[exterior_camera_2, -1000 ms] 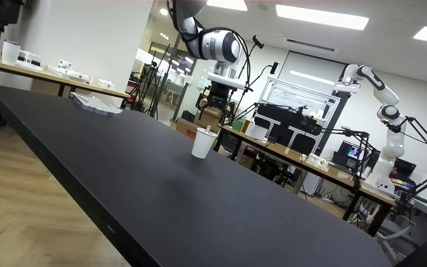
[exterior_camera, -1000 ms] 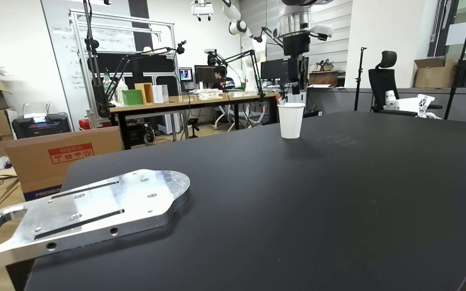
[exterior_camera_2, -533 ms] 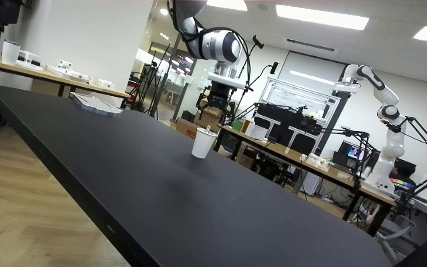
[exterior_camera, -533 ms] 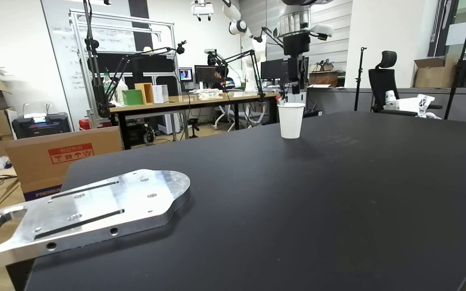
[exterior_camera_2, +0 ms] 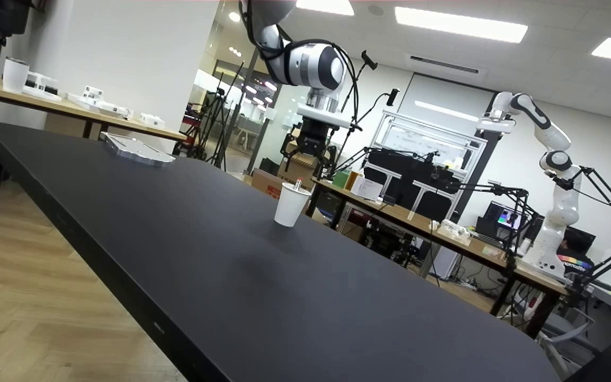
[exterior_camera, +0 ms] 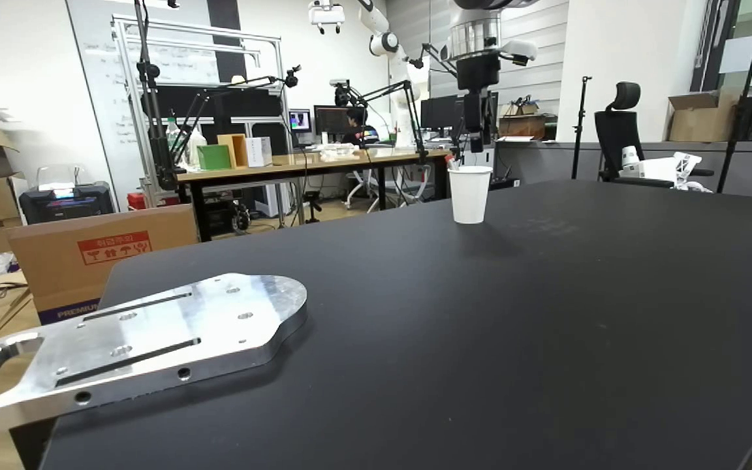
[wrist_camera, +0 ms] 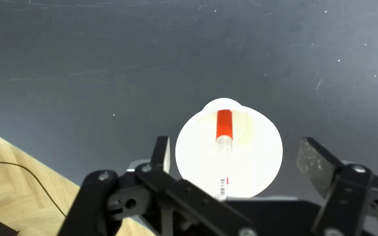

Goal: Remove the marker from the cup and put it on the table

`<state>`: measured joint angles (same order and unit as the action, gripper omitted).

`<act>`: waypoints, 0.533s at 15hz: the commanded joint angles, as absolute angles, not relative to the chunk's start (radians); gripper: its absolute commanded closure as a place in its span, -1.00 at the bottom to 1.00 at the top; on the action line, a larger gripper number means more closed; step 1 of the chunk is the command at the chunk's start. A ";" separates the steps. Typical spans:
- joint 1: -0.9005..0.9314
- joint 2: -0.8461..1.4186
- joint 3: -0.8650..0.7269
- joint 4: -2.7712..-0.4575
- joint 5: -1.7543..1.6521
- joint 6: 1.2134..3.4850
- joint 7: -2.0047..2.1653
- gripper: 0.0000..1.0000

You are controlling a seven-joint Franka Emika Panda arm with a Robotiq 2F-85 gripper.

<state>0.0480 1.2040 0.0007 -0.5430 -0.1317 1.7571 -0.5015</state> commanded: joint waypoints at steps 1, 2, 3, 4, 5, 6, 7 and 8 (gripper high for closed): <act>0.047 1.211 -0.003 -0.524 -0.134 1.765 -0.497 -1.00; 0.047 1.212 -0.004 -0.523 -0.134 1.769 -0.497 -1.00; 0.047 1.215 -0.003 -0.521 -0.134 1.778 -0.497 -1.00; 0.047 1.217 -0.002 -0.520 -0.134 1.790 -0.502 -1.00; 0.047 1.219 -0.001 -0.518 -0.133 1.801 -0.502 -1.00; 0.046 1.222 0.000 -0.516 -0.133 1.819 -0.504 -1.00; 0.046 1.226 0.001 -0.514 -0.132 1.839 -0.507 -1.00; 0.046 1.228 0.002 -0.513 -0.130 1.854 -0.505 -1.00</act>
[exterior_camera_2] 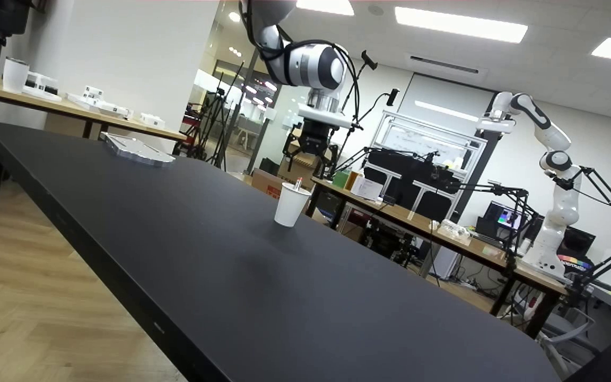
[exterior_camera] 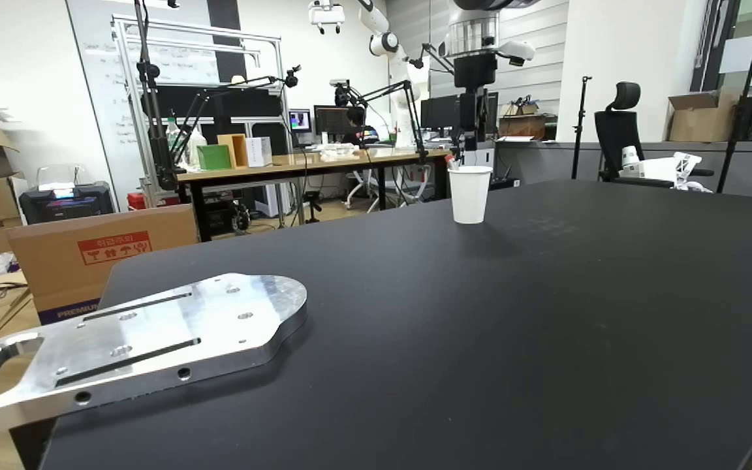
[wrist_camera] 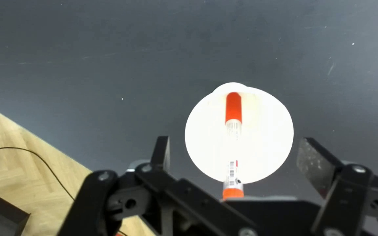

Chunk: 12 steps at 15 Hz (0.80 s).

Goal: Remove the marker from the cup and put it on the table

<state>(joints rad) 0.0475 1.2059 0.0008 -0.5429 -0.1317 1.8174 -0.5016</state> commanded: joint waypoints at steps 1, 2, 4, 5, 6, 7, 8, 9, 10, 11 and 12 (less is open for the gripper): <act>0.047 1.229 0.003 -0.515 -0.129 1.865 -0.503 -1.00; 0.047 1.232 0.005 -0.515 -0.128 1.876 -0.504 -1.00; 0.047 1.238 0.009 -0.517 -0.124 1.890 -0.504 -1.00; 0.048 1.241 0.010 -0.517 -0.123 1.895 -0.502 -1.00; 0.047 1.244 0.013 -0.517 -0.121 1.902 -0.503 -1.00; 0.048 1.247 0.013 -0.517 -0.120 1.905 -0.501 -1.00; 0.048 1.250 0.015 -0.516 -0.118 1.911 -0.500 -1.00; 0.048 1.252 0.016 -0.515 -0.115 1.919 -0.500 -1.00; 0.048 1.254 0.018 -0.515 -0.114 1.928 -0.501 -1.00; 0.047 1.256 0.021 -0.514 -0.110 1.939 -0.500 -1.00; 0.045 1.259 0.024 -0.513 -0.106 1.953 -0.500 -1.00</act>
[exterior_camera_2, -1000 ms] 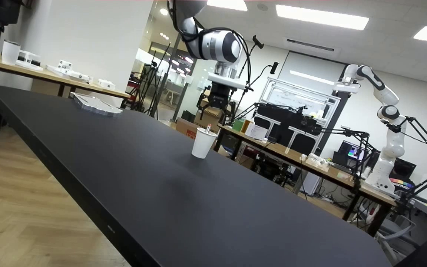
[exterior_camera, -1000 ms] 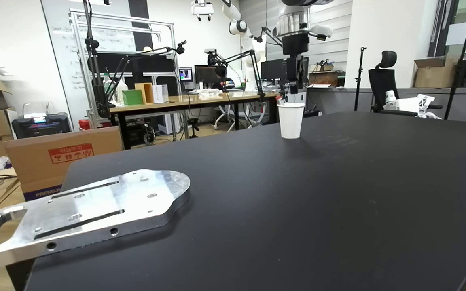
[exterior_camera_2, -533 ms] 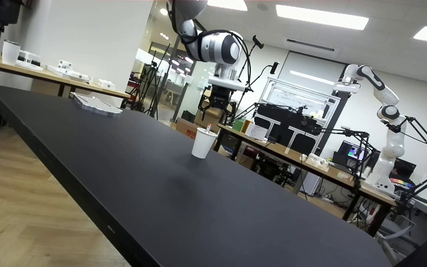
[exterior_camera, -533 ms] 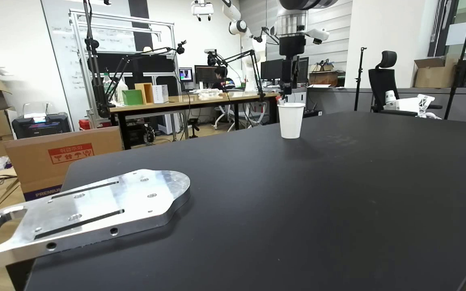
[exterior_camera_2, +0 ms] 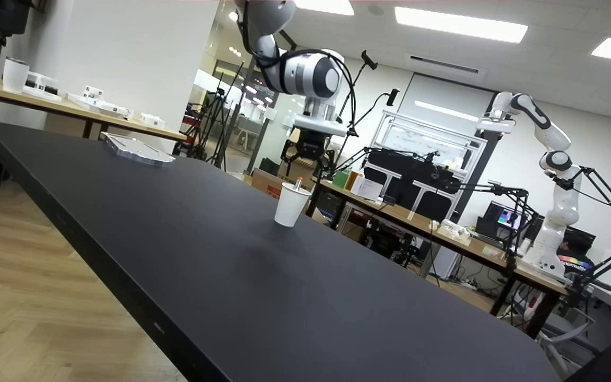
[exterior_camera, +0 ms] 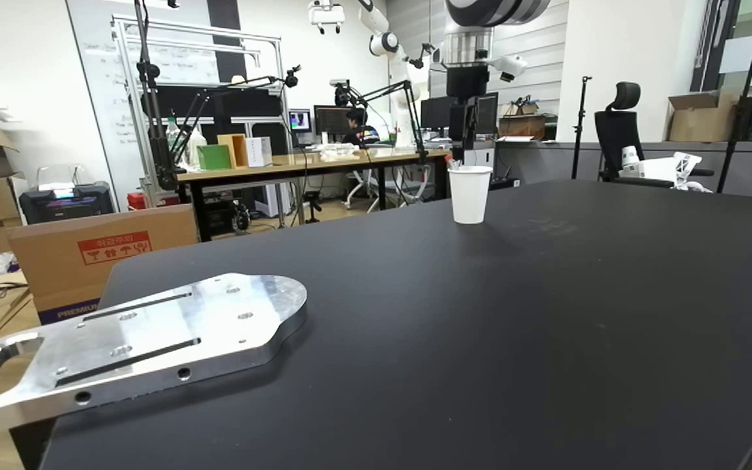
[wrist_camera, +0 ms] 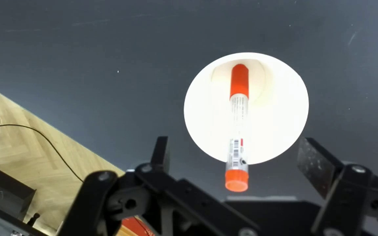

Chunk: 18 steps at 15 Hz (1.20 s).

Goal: Remove the marker from the cup and put it on the table

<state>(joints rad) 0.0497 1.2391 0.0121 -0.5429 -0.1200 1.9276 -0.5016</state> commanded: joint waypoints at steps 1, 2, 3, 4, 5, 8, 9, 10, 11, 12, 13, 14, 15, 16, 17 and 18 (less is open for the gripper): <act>0.045 1.260 0.028 -0.513 -0.103 1.963 -0.501 -1.00; 0.044 1.262 0.031 -0.513 -0.101 1.973 -0.502 -1.00; 0.044 1.264 0.033 -0.514 -0.099 1.980 -0.501 -1.00; 0.044 1.265 0.034 -0.515 -0.097 1.986 -0.502 -1.00; 0.044 1.266 0.035 -0.516 -0.095 1.990 -0.502 -1.00; 0.042 1.270 0.040 -0.516 -0.083 2.002 -0.502 -0.50; 0.042 1.271 0.040 -0.516 -0.083 2.004 -0.501 -0.47; 0.043 1.272 0.040 -0.516 -0.082 2.003 -0.499 -0.36; 0.042 1.272 0.040 -0.517 -0.081 2.003 -0.499 -0.19; 0.041 1.272 0.041 -0.517 -0.079 2.002 -0.499 -0.06; 0.041 1.272 0.041 -0.517 -0.077 2.002 -0.499 0.10; 0.040 1.272 0.040 -0.517 -0.074 2.002 -0.498 0.22; 0.039 1.272 0.040 -0.517 -0.072 2.004 -0.498 0.35; 0.038 1.272 0.040 -0.517 -0.067 2.004 -0.498 0.50; 0.038 1.272 0.040 -0.517 -0.065 2.005 -0.497 0.62; 0.037 1.272 0.039 -0.517 -0.063 2.004 -0.497 0.78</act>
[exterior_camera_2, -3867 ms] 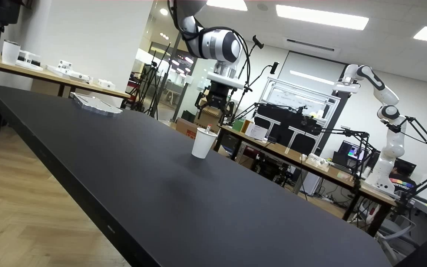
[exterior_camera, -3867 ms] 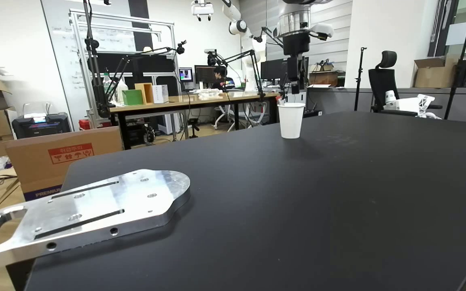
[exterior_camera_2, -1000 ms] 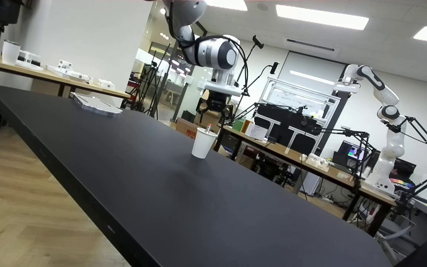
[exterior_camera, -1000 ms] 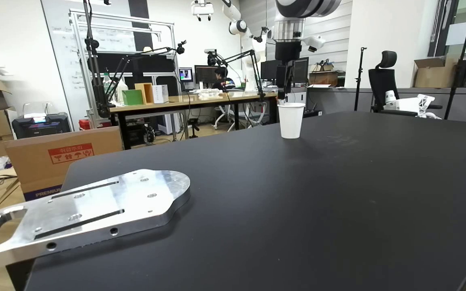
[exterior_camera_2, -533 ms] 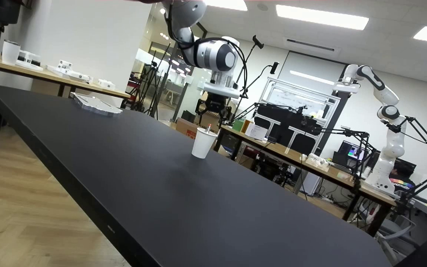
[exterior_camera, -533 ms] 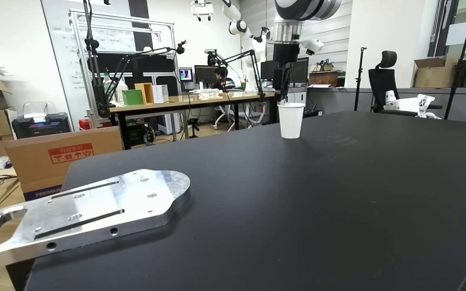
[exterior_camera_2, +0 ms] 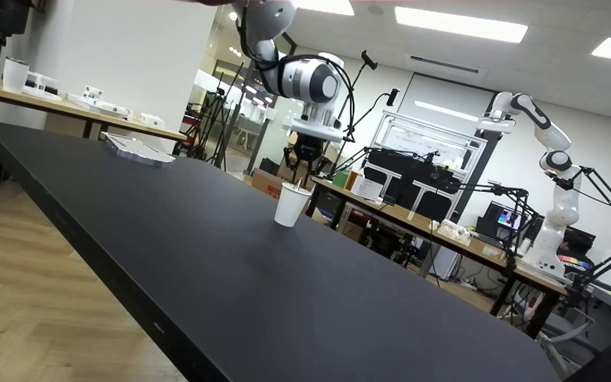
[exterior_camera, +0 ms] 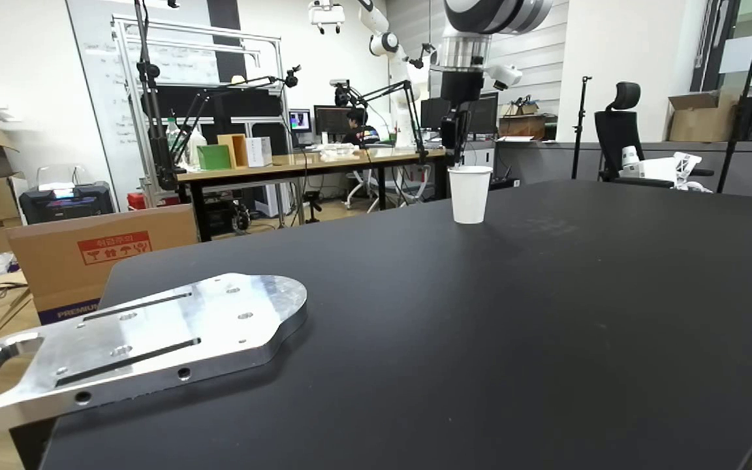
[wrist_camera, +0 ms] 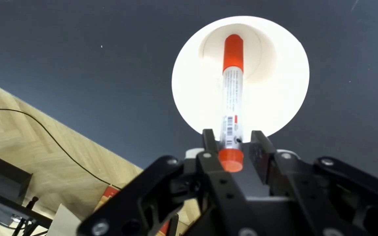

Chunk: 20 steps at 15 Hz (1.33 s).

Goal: Remove the marker from the cup and put it on the table

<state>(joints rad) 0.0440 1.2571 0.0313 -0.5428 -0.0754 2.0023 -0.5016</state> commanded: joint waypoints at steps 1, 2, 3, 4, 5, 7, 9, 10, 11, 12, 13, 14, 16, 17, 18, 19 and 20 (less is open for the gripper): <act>0.037 1.271 0.039 -0.518 -0.061 2.003 -0.497 0.90; 0.036 1.269 0.038 -0.519 -0.060 1.999 -0.495 1.00; 0.036 1.267 0.037 -0.519 -0.058 1.996 -0.493 0.94; 0.035 1.265 0.037 -0.519 -0.057 1.996 -0.493 0.90; 0.035 1.261 0.036 -0.520 -0.055 1.994 -0.492 0.90; 0.035 1.252 0.034 -0.520 -0.053 1.989 -0.490 0.90; 0.036 1.240 0.032 -0.520 -0.054 1.985 -0.485 0.90; 0.037 1.234 0.033 -0.520 -0.054 1.984 -0.484 0.90; 0.037 1.226 0.034 -0.521 -0.053 1.981 -0.486 0.90; 0.037 1.217 0.034 -0.523 -0.054 1.972 -0.493 0.90; 0.036 1.207 0.036 -0.526 -0.052 1.964 -0.496 0.90; 0.035 1.197 0.038 -0.529 -0.051 1.956 -0.500 0.90; 0.035 1.175 0.040 -0.533 -0.049 1.935 -0.506 0.90; 0.035 1.164 0.041 -0.534 -0.048 1.926 -0.506 0.90; 0.035 1.154 0.042 -0.535 -0.047 1.916 -0.509 0.90; 0.035 1.143 0.043 -0.536 -0.046 1.910 -0.509 0.90; 0.035 1.133 0.044 -0.537 -0.046 1.903 -0.510 0.90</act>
<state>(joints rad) 0.0391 1.1708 0.0334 -0.5354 -0.0562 1.9437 -0.5019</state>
